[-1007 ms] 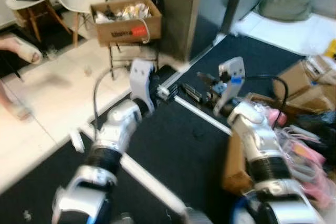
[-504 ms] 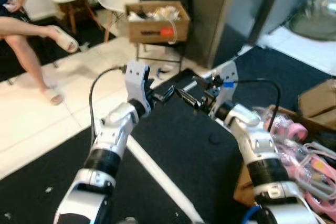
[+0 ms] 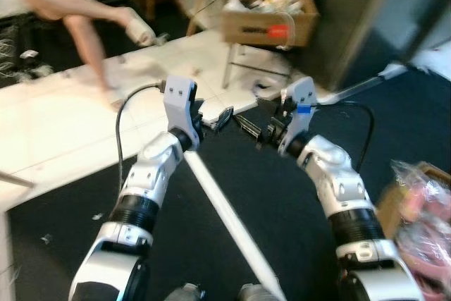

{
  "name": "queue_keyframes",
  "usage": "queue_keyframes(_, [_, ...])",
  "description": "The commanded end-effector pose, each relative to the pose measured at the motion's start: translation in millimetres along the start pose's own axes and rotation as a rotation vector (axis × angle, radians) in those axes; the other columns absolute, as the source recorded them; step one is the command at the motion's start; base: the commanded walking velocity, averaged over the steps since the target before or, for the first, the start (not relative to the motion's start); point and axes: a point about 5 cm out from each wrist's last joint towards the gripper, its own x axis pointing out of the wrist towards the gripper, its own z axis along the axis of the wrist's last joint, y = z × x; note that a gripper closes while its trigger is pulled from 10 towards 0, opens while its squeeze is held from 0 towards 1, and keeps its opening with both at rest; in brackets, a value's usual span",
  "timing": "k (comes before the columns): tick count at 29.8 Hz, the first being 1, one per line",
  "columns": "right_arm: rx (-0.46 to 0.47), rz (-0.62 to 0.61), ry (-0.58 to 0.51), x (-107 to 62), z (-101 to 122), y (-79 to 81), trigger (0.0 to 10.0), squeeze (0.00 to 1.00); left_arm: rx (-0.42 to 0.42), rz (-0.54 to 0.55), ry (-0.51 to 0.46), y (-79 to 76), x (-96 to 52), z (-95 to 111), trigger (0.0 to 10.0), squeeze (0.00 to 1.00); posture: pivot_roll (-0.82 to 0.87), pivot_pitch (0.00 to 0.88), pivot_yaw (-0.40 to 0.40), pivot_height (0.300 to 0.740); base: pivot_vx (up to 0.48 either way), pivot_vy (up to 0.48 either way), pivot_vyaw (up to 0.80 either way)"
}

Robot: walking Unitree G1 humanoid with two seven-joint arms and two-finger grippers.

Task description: Picking trash to rubbish bin

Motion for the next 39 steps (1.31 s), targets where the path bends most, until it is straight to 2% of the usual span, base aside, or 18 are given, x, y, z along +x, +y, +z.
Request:
queue_keyframes(1, [-0.003,0.017,0.005,0.4,-1.6,2.6,10.0,0.0,-0.006,-0.015,0.012,-2.4,0.0,-3.0,10.0,0.0,-0.06,0.0,0.009,0.74,0.0,0.0,0.78])
queue_keyframes(28, [0.015,0.071,-0.006,-2.8,-4.0,6.1,10.0,0.0,-0.016,-0.047,-0.019,-4.1,-1.9,-2.2,10.0,0.0,-0.07,0.0,0.005,0.74,0.0,0.0,0.77])
queue_keyframes(39, [0.026,0.062,-0.011,-3.9,-5.7,5.5,10.0,0.0,-0.012,-0.021,-0.023,-2.2,-2.3,-3.5,10.0,0.0,-0.08,0.0,0.003,0.74,0.0,0.0,0.77])
